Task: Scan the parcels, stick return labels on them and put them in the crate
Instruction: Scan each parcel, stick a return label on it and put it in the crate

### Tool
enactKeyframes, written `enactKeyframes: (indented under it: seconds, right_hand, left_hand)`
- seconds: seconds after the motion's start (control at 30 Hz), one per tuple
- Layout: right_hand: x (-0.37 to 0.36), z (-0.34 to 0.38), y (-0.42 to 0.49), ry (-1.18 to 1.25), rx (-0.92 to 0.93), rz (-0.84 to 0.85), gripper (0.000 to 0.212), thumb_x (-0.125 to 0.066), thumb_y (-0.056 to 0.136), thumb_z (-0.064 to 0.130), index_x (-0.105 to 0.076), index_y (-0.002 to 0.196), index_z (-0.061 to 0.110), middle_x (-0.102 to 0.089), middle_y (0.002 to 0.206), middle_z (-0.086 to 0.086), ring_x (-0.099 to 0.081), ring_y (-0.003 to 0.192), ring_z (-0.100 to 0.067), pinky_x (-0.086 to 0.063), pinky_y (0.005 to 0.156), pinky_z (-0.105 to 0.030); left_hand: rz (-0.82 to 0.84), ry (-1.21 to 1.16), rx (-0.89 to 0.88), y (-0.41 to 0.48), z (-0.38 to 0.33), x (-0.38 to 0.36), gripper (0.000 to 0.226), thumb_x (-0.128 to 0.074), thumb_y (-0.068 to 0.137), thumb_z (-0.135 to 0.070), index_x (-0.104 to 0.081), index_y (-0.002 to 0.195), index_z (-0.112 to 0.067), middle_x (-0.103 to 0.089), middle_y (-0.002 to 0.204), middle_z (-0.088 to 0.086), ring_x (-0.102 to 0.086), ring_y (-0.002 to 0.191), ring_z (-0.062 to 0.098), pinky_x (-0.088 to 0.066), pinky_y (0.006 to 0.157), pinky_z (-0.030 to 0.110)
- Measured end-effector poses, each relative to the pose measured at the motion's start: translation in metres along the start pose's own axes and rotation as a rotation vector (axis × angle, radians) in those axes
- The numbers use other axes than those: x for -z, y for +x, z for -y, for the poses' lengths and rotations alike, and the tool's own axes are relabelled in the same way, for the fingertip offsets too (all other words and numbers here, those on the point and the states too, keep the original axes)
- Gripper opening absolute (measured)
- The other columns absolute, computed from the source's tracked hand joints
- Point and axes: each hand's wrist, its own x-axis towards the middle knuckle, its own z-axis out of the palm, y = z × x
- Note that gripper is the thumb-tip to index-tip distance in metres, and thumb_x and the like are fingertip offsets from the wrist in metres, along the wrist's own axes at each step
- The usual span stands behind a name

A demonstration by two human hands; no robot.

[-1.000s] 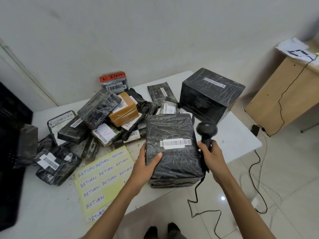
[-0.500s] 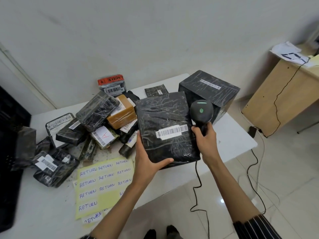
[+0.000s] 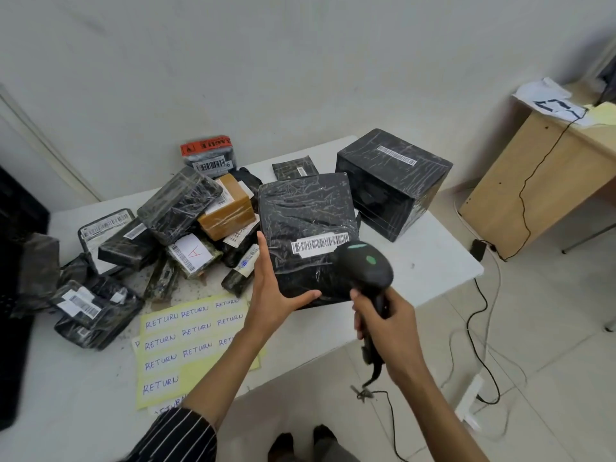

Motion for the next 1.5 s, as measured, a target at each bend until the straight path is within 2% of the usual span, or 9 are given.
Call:
enactKeyframes:
  seconds: [0.07, 0.2, 0.3, 0.47, 0.57, 0.7, 0.93, 1.33, 1.5]
  right_hand:
    - [-0.006, 0.002, -0.014, 0.008, -0.018, 0.041, 0.014, -0.064, 0.086, 0.019, -0.057, 0.077, 0.012, -0.055, 0.055, -0.011, -0.050, 0.048, -0.017, -0.042, 0.049, -0.027]
    - [-0.015, 0.004, -0.027, 0.002, -0.020, 0.079, 0.011, -0.063, 0.086, 0.020, -0.057, 0.080, 0.014, -0.055, 0.057, -0.010, -0.051, 0.050, -0.015, -0.044, 0.050, -0.025]
    - [-0.018, 0.005, -0.031, -0.023, -0.006, 0.079, 0.010, -0.063, 0.087, 0.022, -0.056, 0.081, 0.016, -0.056, 0.059, -0.009, -0.052, 0.051, -0.014, -0.044, 0.051, -0.025]
    - [-0.017, 0.006, -0.034, -0.069, 0.022, 0.070, 0.009, -0.062, 0.087, 0.025, -0.055, 0.083, 0.022, -0.056, 0.059, -0.005, -0.051, 0.053, -0.014, -0.045, 0.052, -0.026]
    - [-0.017, 0.008, -0.035, -0.074, 0.028, 0.068, 0.009, -0.061, 0.087, 0.027, -0.055, 0.084, 0.021, -0.055, 0.060, -0.006, -0.051, 0.053, -0.014, -0.046, 0.054, -0.029]
    - [-0.017, 0.009, -0.037, -0.079, 0.038, 0.078, 0.010, -0.060, 0.088, 0.026, -0.055, 0.082, 0.020, -0.055, 0.058, -0.005, -0.050, 0.052, -0.014, -0.046, 0.053, -0.027]
    - [-0.017, 0.010, -0.039, -0.090, 0.054, 0.072, 0.010, -0.060, 0.086, 0.027, -0.054, 0.079, 0.024, -0.054, 0.060, -0.008, -0.049, 0.056, -0.018, -0.045, 0.056, -0.034]
    - [-0.015, 0.011, -0.043, -0.125, 0.069, 0.083, 0.010, -0.059, 0.087, 0.026, -0.052, 0.080, 0.024, -0.054, 0.062, -0.009, -0.049, 0.058, -0.019, -0.046, 0.058, -0.034]
    - [-0.017, 0.012, -0.044, -0.126, 0.074, 0.096, 0.008, -0.058, 0.088, 0.025, -0.052, 0.082, 0.025, -0.054, 0.061, -0.003, -0.050, 0.059, -0.017, -0.046, 0.058, -0.030]
  left_hand:
    - [0.002, -0.001, 0.004, 0.002, 0.001, 0.000, 0.137, -0.083, 0.058, -0.049, 0.022, 0.145, -0.035, 0.006, 0.149, -0.025, -0.001, 0.137, -0.005, -0.014, 0.111, 0.028]
    - [-0.001, 0.006, 0.006, 0.003, 0.002, 0.000, 0.136, -0.081, 0.058, -0.053, 0.022, 0.145, -0.038, 0.000, 0.158, -0.008, -0.008, 0.143, 0.005, -0.020, 0.113, 0.033]
    - [0.000, 0.029, -0.001, 0.003, 0.002, 0.001, 0.136, -0.078, 0.057, -0.058, 0.023, 0.144, -0.037, 0.000, 0.158, -0.007, -0.009, 0.144, 0.009, -0.021, 0.113, 0.035]
    - [-0.002, 0.113, -0.027, 0.004, 0.002, 0.002, 0.134, -0.071, 0.057, -0.068, 0.027, 0.143, -0.036, 0.007, 0.159, -0.005, -0.004, 0.146, 0.016, -0.018, 0.116, 0.049]
    - [-0.011, 0.208, -0.049, 0.005, 0.004, 0.002, 0.131, -0.058, 0.057, -0.083, 0.028, 0.142, -0.033, 0.015, 0.158, -0.002, 0.005, 0.146, 0.018, -0.015, 0.116, 0.054]
    - [-0.025, 0.373, -0.088, 0.006, 0.007, 0.001, 0.129, -0.045, 0.058, -0.087, 0.027, 0.143, -0.021, 0.029, 0.153, 0.001, 0.018, 0.144, 0.016, 0.000, 0.117, 0.048]
    - [-0.017, 0.427, -0.109, 0.005, 0.006, 0.002, 0.127, -0.040, 0.060, -0.086, 0.023, 0.145, -0.015, 0.028, 0.153, -0.001, 0.023, 0.140, 0.006, 0.008, 0.115, 0.038]
    - [-0.012, 0.423, -0.110, 0.007, 0.004, 0.002, 0.132, -0.044, 0.060, -0.087, 0.019, 0.147, -0.011, 0.024, 0.155, 0.002, 0.019, 0.141, 0.008, 0.007, 0.115, 0.037]
    - [-0.006, 0.413, -0.109, 0.007, 0.003, 0.003, 0.128, -0.051, 0.061, -0.076, 0.020, 0.146, -0.011, 0.026, 0.154, 0.000, 0.020, 0.140, 0.007, 0.003, 0.117, 0.042]
